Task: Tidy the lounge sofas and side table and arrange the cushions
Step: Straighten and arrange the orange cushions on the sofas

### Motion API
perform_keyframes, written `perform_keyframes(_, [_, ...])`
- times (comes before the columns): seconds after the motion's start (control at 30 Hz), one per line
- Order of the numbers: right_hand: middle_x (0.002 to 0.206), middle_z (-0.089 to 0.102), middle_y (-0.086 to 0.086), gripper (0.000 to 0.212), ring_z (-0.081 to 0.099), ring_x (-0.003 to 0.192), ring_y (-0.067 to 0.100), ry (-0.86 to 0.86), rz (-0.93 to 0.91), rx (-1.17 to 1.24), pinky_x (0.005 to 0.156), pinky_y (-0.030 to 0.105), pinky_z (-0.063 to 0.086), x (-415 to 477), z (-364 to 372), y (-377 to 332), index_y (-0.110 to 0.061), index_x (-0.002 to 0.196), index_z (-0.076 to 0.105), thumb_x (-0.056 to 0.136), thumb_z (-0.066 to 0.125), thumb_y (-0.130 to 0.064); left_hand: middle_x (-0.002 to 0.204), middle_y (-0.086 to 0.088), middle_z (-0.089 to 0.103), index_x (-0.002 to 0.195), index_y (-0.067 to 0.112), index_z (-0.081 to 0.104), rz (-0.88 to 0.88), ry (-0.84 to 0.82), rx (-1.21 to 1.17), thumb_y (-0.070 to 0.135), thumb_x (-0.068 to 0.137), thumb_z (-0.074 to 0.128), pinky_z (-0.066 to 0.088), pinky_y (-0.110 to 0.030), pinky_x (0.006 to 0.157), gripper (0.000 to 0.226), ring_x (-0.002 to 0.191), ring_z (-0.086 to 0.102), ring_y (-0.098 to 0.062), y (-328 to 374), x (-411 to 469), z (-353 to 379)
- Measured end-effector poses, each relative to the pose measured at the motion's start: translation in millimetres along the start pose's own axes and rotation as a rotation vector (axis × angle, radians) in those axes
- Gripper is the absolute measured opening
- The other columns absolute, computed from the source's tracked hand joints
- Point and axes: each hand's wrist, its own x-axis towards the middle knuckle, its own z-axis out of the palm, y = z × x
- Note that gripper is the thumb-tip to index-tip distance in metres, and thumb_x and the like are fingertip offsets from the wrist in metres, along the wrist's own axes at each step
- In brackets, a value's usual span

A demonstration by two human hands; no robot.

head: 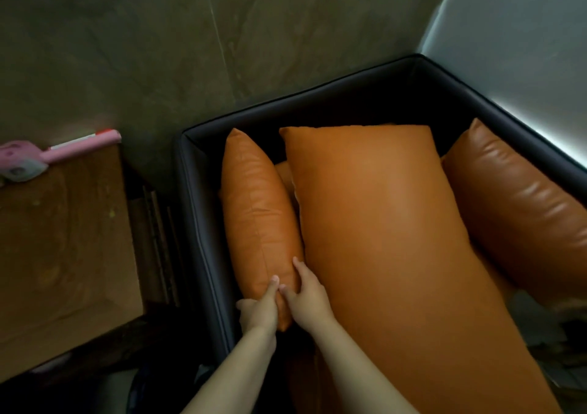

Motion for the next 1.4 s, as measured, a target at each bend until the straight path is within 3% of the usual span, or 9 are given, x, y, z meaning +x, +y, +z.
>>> perform_keyframes(0.2, [0.158, 0.025, 0.004, 0.063, 0.026, 0.144, 0.018, 0.030, -0.009, -0.081, 0.115, 0.026, 0.022, -41, -2, 19, -0.021, 0.152, 0.025, 0.097, 0.054, -0.026, 0.118, -0.019, 0.061, 0.128, 0.001, 0.046, -0.031, -0.028, -0.034, 0.045, 0.079, 0.075, 0.053, -0.038, 0.076, 0.071, 0.096, 0.062, -0.034, -37, -31, -9])
perform_keyframes(0.3, [0.158, 0.026, 0.004, 0.062, 0.026, 0.144, 0.018, 0.014, -0.007, -0.121, 0.115, 0.026, 0.023, -63, -5, 30, -0.021, 0.152, 0.025, 0.097, 0.054, -0.027, 0.116, -0.019, 0.062, 0.128, 0.002, 0.048, -0.074, -0.037, -0.054, 0.047, 0.078, 0.075, 0.055, -0.045, 0.084, 0.072, 0.096, 0.063, -0.035, -57, -49, -13])
perform_keyframes(0.5, [0.157, 0.029, 0.002, 0.064, 0.029, 0.143, 0.018, -0.011, 0.017, -0.188, 0.117, 0.030, 0.026, -99, -12, 58, -0.022, 0.152, 0.025, 0.096, 0.055, -0.028, 0.115, -0.018, 0.061, 0.125, 0.003, 0.047, -0.104, -0.009, -0.051, 0.047, 0.080, 0.073, 0.054, -0.045, 0.084, 0.068, 0.096, 0.061, -0.035, -98, -81, -16])
perform_keyframes(0.73, [0.155, 0.033, 0.000, 0.062, 0.033, 0.141, 0.019, -0.009, 0.070, -0.091, 0.116, 0.036, 0.031, -140, -20, 95, -0.029, 0.150, 0.029, 0.095, 0.058, -0.028, 0.115, -0.020, 0.062, 0.118, 0.004, 0.050, -0.159, 0.034, -0.057, 0.047, 0.070, 0.081, 0.054, -0.049, 0.086, 0.071, 0.096, 0.063, -0.037, -141, -115, -18])
perform_keyframes(0.9, [0.156, 0.030, 0.000, 0.062, 0.030, 0.142, 0.019, 0.004, 0.075, -0.069, 0.116, 0.032, 0.027, -157, -24, 112, -0.028, 0.150, 0.029, 0.095, 0.058, -0.025, 0.119, -0.022, 0.060, 0.121, 0.003, 0.044, -0.169, 0.051, -0.081, 0.044, 0.072, 0.081, 0.053, -0.049, 0.088, 0.074, 0.101, 0.062, -0.038, -159, -133, -14])
perform_keyframes(1.07, [0.158, 0.025, 0.000, 0.064, 0.025, 0.144, 0.018, -0.031, 0.068, -0.038, 0.118, 0.034, 0.025, -163, -28, 111, -0.025, 0.152, 0.025, 0.096, 0.056, -0.025, 0.128, -0.020, 0.054, 0.130, 0.004, 0.041, -0.111, 0.018, -0.011, 0.052, 0.074, 0.075, 0.051, -0.050, 0.093, 0.082, 0.107, 0.058, -0.038, -160, -137, -18])
perform_keyframes(1.2, [0.156, 0.030, -0.001, 0.064, 0.029, 0.143, 0.015, -0.028, 0.039, -0.043, 0.116, 0.029, 0.026, -176, -47, 105, -0.022, 0.151, 0.028, 0.095, 0.059, -0.022, 0.152, -0.016, 0.026, 0.149, 0.009, 0.025, 0.097, 0.123, 0.147, 0.054, 0.082, 0.066, 0.032, -0.051, 0.110, 0.091, 0.137, 0.031, -0.036, -136, -149, -16])
perform_keyframes(1.3, [0.153, 0.036, -0.002, 0.059, 0.032, 0.140, 0.012, 0.044, -0.019, -0.079, 0.113, 0.021, 0.023, -184, -73, 95, -0.019, 0.149, 0.034, 0.095, 0.058, -0.020, 0.156, -0.014, 0.018, 0.151, 0.013, 0.019, 0.210, 0.125, 0.152, 0.052, 0.086, 0.061, 0.024, -0.051, 0.114, 0.087, 0.143, 0.020, -0.033, -103, -171, -3])
perform_keyframes(1.4, [0.149, 0.042, -0.002, 0.051, 0.036, 0.138, 0.012, 0.175, -0.081, -0.116, 0.112, 0.022, 0.027, -186, -106, 77, -0.019, 0.145, 0.041, 0.096, 0.057, -0.020, 0.157, -0.015, 0.018, 0.152, 0.014, 0.018, 0.298, 0.046, 0.148, 0.048, 0.087, 0.062, 0.019, -0.046, 0.115, 0.084, 0.144, 0.019, -0.033, -75, -197, 18])
